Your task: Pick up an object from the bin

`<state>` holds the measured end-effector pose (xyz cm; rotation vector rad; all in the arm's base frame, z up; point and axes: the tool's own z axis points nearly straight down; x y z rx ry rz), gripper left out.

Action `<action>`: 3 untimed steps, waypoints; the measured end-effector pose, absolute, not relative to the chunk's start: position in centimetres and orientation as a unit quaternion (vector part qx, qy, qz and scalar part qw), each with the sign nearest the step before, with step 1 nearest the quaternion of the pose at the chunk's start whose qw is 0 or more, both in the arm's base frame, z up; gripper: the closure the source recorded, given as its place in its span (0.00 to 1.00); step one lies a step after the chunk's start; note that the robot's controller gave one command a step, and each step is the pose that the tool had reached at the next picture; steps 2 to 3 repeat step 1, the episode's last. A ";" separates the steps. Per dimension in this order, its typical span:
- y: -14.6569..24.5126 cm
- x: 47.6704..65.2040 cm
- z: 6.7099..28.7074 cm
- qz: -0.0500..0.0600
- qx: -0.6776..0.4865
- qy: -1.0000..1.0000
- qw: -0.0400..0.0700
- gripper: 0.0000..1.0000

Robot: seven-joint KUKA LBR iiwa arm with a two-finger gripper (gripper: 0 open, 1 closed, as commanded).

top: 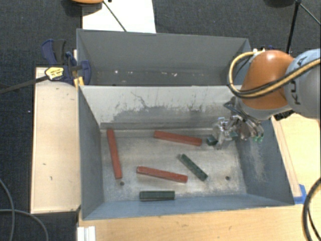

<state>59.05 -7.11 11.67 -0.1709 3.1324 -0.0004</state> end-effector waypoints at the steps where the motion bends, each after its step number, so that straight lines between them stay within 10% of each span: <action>1: -7.1 59.0 12.6 0.000 -0.055 0.999 0.000 1.00; 3: -7.1 59.0 12.6 0.000 -0.055 0.999 0.000 1.00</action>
Offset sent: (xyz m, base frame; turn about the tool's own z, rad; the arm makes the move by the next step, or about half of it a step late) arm 0.0001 0.0001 0.0095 0.0000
